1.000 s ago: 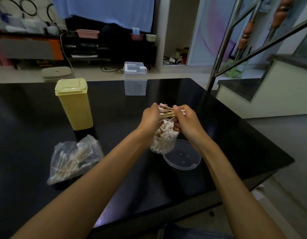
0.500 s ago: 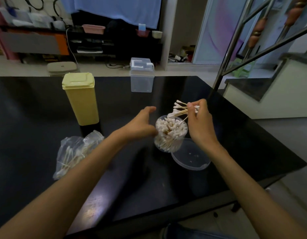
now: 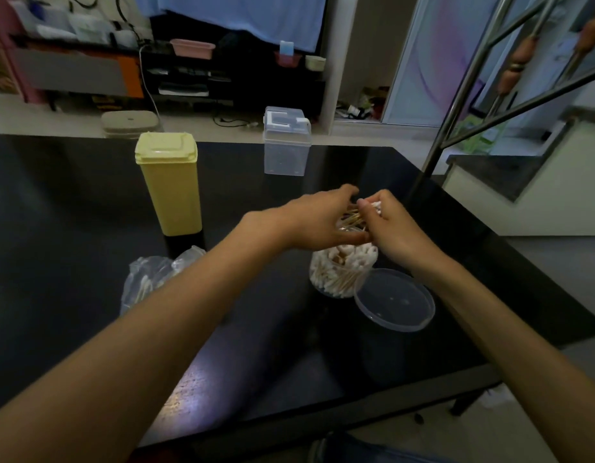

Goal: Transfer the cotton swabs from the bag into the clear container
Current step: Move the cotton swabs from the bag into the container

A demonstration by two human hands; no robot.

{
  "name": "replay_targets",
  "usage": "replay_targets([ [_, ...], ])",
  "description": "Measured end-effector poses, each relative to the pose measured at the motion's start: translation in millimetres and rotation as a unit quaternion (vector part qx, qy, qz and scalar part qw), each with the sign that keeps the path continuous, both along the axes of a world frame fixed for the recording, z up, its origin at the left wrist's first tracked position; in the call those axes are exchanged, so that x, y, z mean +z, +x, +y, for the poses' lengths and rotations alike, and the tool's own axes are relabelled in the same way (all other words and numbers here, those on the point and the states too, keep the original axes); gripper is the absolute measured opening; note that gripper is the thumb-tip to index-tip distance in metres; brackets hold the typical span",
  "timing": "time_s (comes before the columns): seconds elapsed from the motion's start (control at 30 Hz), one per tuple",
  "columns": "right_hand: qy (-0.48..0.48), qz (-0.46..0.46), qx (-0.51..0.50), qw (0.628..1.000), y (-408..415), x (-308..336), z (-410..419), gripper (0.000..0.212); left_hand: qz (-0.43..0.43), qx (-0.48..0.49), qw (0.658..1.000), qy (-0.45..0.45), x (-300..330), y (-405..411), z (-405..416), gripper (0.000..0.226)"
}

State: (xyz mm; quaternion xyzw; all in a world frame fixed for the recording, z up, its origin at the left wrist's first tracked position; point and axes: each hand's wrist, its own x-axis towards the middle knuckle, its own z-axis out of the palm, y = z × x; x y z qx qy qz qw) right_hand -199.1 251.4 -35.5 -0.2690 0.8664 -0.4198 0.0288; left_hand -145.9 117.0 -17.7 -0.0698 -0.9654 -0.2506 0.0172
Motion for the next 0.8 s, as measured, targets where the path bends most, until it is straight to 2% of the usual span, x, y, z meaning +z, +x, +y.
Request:
replay_targets([
  [0.1, -0.014, -0.069, 0.005, 0.997, -4, 3, 3, 0.017, -0.009, -0.003, 0.99, -0.142, 5, -4, 0, 0.054],
  [0.2, -0.037, -0.11, 0.021, 0.993, -6, 5, 9, 0.017, -0.044, -0.014, 0.981, -0.187, 7, -4, -2, 0.045],
  [0.3, -0.067, -0.124, 0.046, 0.989, -4, 3, 14, 0.019, -0.052, -0.03, 0.982, -0.179, 3, -3, -2, 0.036],
  [0.4, -0.112, -0.102, 0.053, 0.987, -2, -1, 16, 0.024, -0.003, -0.044, 0.981, -0.187, -7, -1, -1, 0.024],
  [0.5, -0.166, -0.057, 0.01, 0.984, -3, -7, 13, 0.029, 0.057, -0.044, 0.979, -0.191, -14, 1, 4, 0.023],
  [0.57, -0.195, -0.025, -0.016, 0.98, -5, -10, 10, 0.033, 0.068, -0.038, 0.982, -0.174, -18, 0, 8, 0.023],
  [0.7, -0.173, 0.045, -0.004, 0.984, -11, -13, 11, 0.033, 0.026, -0.035, 0.996, -0.077, -25, 0, 13, 0.029],
  [0.8, -0.15, 0.129, 0.003, 0.98, -13, -13, 13, 0.034, 0.024, -0.03, 0.998, -0.047, -23, 2, 14, 0.033],
])
